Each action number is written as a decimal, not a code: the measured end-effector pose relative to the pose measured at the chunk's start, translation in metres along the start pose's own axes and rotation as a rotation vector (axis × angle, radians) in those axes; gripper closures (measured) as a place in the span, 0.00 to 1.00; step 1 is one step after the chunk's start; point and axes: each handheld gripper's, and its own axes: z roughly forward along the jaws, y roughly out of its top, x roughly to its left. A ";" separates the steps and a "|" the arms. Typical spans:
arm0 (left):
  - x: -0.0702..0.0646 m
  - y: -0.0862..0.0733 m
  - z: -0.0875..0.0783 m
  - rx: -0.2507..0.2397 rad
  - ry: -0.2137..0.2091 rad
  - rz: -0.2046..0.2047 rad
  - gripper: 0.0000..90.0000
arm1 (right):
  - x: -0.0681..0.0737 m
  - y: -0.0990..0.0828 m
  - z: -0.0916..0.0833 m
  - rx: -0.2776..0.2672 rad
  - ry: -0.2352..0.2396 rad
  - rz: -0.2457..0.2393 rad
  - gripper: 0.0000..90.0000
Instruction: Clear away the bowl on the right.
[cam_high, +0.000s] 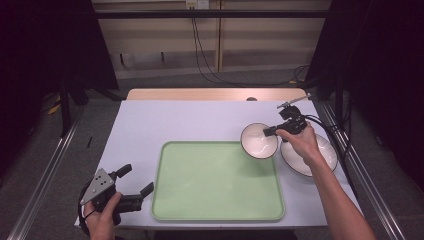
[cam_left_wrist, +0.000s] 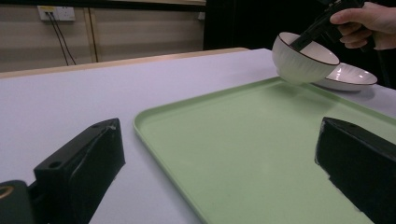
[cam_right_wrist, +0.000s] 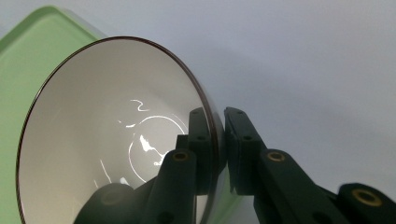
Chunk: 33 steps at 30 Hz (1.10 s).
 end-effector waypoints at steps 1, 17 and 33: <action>0.000 0.000 0.000 0.000 0.000 0.000 0.02 | 0.000 0.000 0.001 0.005 0.000 0.000 0.91; 0.000 0.000 0.000 0.001 0.001 0.001 0.02 | -0.001 -0.003 0.011 0.055 -0.015 0.017 0.91; 0.000 0.000 0.000 0.001 -0.001 -0.003 0.02 | -0.002 -0.004 0.021 0.107 -0.023 0.036 0.91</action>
